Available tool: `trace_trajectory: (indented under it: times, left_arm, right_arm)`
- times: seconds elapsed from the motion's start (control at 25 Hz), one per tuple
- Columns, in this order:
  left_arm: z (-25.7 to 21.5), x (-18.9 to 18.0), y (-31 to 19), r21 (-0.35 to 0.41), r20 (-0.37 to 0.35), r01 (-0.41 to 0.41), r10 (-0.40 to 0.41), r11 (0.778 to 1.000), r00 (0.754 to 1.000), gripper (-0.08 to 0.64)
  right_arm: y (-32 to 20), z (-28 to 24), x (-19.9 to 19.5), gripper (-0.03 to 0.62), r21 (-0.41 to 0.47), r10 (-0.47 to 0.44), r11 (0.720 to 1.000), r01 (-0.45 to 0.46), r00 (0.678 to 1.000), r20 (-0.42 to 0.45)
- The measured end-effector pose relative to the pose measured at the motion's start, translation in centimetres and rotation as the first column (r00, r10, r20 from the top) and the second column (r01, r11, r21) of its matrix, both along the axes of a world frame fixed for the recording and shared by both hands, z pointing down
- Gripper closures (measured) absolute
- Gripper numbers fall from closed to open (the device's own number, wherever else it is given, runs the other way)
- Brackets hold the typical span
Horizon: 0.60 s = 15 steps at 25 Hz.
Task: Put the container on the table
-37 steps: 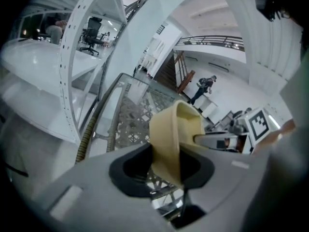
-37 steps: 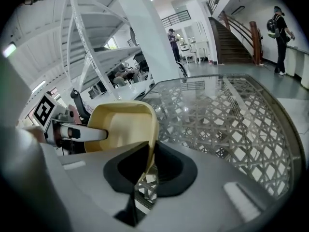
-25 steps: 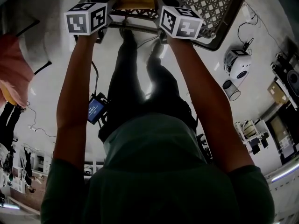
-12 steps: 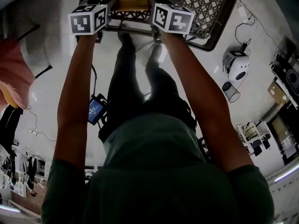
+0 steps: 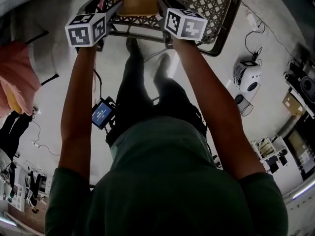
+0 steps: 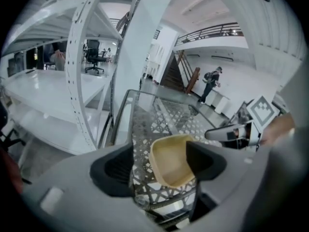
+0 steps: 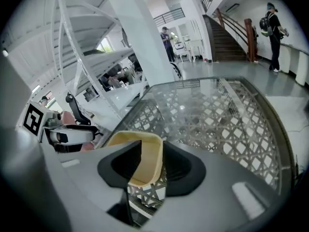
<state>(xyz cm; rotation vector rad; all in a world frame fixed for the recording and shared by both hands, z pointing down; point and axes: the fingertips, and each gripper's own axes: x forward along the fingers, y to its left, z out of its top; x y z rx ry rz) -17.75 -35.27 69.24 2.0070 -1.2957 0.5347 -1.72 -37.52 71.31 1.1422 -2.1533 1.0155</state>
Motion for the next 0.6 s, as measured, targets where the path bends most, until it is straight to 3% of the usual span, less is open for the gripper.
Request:
trace_trajectory:
  times: [0.16,0.24,0.32,0.36,0.44,0.6]
  left_arm:
    - [-8.7,-0.8,1.1,0.132,-0.022,0.007,-0.004,0.991,1.000,0.301]
    - [-13.9,-0.9,2.0,0.216,-0.031,0.007,0.000,0.976,1.000,0.385]
    - [-19.1,-0.8,3.0,0.302,-0.032,-0.001,0.011,0.953,0.999,0.494]
    - [-21.5,-0.7,3.7,0.341,-0.033,-0.005,0.018,0.940,0.999,0.552]
    - [-26.1,-0.2,5.2,0.410,-0.038,-0.021,0.040,0.912,0.998,0.560]
    - [-34.6,0.7,9.6,0.519,-0.009,-0.058,0.073,0.853,0.997,0.560]
  right_arm:
    - [0.3,-8.5,-1.1,0.491,0.124,-0.041,0.992,0.030,0.995,0.091]
    - [0.9,-14.1,-1.8,0.581,0.208,-0.089,0.977,0.056,0.984,0.154]
    - [1.8,-20.1,-2.4,0.589,0.301,-0.153,0.950,0.083,0.964,0.216]
    - [2.5,-23.0,-2.6,0.589,0.350,-0.189,0.932,0.096,0.952,0.242]
    - [4.2,-28.9,-2.8,0.589,0.456,-0.268,0.882,0.121,0.924,0.274]
    - [9.6,-39.5,-2.7,0.589,0.648,-0.420,0.740,0.181,0.876,0.236]
